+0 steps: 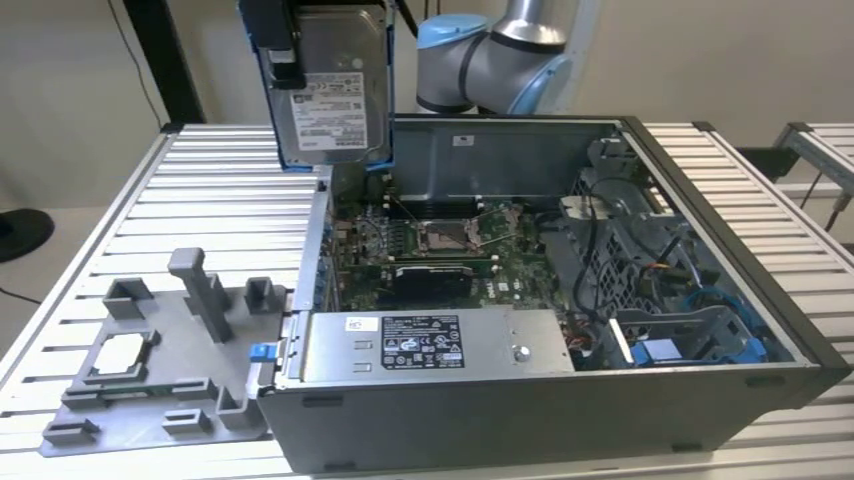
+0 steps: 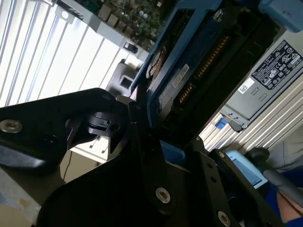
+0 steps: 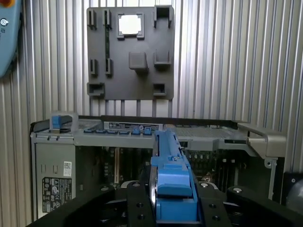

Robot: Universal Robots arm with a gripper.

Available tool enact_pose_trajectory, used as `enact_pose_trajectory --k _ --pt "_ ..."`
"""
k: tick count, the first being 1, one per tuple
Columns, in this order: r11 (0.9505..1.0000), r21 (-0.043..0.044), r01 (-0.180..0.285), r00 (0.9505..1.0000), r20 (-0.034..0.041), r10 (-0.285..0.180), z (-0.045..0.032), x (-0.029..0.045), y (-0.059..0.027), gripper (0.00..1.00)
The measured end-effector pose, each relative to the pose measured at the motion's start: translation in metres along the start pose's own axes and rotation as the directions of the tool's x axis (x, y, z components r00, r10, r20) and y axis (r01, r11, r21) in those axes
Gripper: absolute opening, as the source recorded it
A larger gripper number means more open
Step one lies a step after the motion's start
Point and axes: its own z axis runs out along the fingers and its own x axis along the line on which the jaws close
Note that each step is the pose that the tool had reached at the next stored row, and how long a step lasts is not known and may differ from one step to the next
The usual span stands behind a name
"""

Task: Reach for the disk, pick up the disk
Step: 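Pick up the disk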

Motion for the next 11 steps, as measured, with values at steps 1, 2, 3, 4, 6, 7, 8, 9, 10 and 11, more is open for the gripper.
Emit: enact_pose_trajectory --k 1,2,3,4,6,7,8,9,10,11 --pt "1.0 0.0 0.0 1.0 0.0 0.0 0.0001 0.0 -0.0025 0.0" --pt "1.0 0.0 0.0 1.0 0.0 0.0 0.0001 0.0001 -0.0051 0.0" --pt "1.0 0.0 0.0 1.0 0.0 0.0 0.0003 0.0001 -0.0141 0.0" --pt "1.0 -0.0001 0.0 1.0 -0.0001 0.0 0.0005 0.0002 -0.0209 0.0" --pt "1.0 0.0 0.0 1.0 0.0 0.0 0.0009 0.0003 -0.037 0.0" --pt "1.0 0.0 0.0 1.0 0.0 0.0 0.001 0.0004 -0.0398 0.0" --pt "1.0 -0.0001 0.0 1.0 -0.0001 0.0 0.001 0.0004 -0.0429 0.0" --pt "1.0 0.0 0.0 1.0 0.0 0.0 0.0011 0.0004 -0.0482 0.0" --pt "1.0 0.0 0.0 1.0 0.0 0.0 0.0012 0.0005 -0.0518 0.0" --pt "1.0 0.0 0.0 1.0 0.0001 0.0 0.0014 0.0005 -0.055 0.0"
